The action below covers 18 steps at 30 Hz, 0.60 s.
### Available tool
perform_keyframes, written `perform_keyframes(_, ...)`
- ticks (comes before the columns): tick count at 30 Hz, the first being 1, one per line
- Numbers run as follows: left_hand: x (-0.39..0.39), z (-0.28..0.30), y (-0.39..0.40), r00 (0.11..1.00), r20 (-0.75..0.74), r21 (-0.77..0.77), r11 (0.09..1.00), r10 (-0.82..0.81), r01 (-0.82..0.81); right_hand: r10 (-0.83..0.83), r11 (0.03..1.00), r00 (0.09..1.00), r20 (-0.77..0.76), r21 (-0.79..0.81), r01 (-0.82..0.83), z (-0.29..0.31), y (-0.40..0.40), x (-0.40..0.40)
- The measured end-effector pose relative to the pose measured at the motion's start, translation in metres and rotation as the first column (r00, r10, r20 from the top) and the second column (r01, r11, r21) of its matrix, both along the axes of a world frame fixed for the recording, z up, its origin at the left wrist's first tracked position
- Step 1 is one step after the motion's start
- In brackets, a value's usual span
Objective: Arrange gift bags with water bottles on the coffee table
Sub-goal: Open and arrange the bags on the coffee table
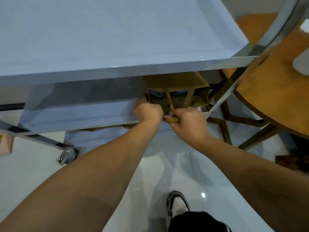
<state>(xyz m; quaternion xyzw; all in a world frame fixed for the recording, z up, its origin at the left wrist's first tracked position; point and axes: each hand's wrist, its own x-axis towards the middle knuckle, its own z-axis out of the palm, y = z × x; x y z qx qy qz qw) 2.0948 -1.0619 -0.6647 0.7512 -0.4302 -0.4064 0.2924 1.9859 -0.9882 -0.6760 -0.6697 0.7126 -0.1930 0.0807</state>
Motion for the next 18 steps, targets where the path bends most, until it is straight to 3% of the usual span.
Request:
perform_keyframes(3,0.003,0.029,0.029,1.0,0.018,0.076,0.997,-0.009,0.007,-0.005,0.999,0.999,0.038,0.035,0.004,0.043,0.02,0.002)
perform_keyframes(7,0.012,0.068,0.06,0.997,0.053,0.288,0.956,0.047,-0.06,0.038,0.992,0.997,0.06,0.119,-0.045,0.107,0.038,-0.002)
perform_keyframes(10,0.019,0.104,0.078,0.998,0.022,0.389,0.919,0.06,-0.063,-0.037,0.987,0.988,0.153,0.16,0.013,0.156,0.034,-0.004)
perform_keyframes(13,0.025,0.144,0.091,0.994,0.056,0.414,0.908,-0.089,0.058,-0.154,0.969,0.955,0.253,0.226,0.096,0.192,0.032,-0.001)
perform_keyframes(18,0.037,0.206,0.112,0.91,0.027,0.52,0.784,-0.413,0.34,-0.358,0.909,0.881,0.308,0.33,0.254,0.24,0.061,-0.004)
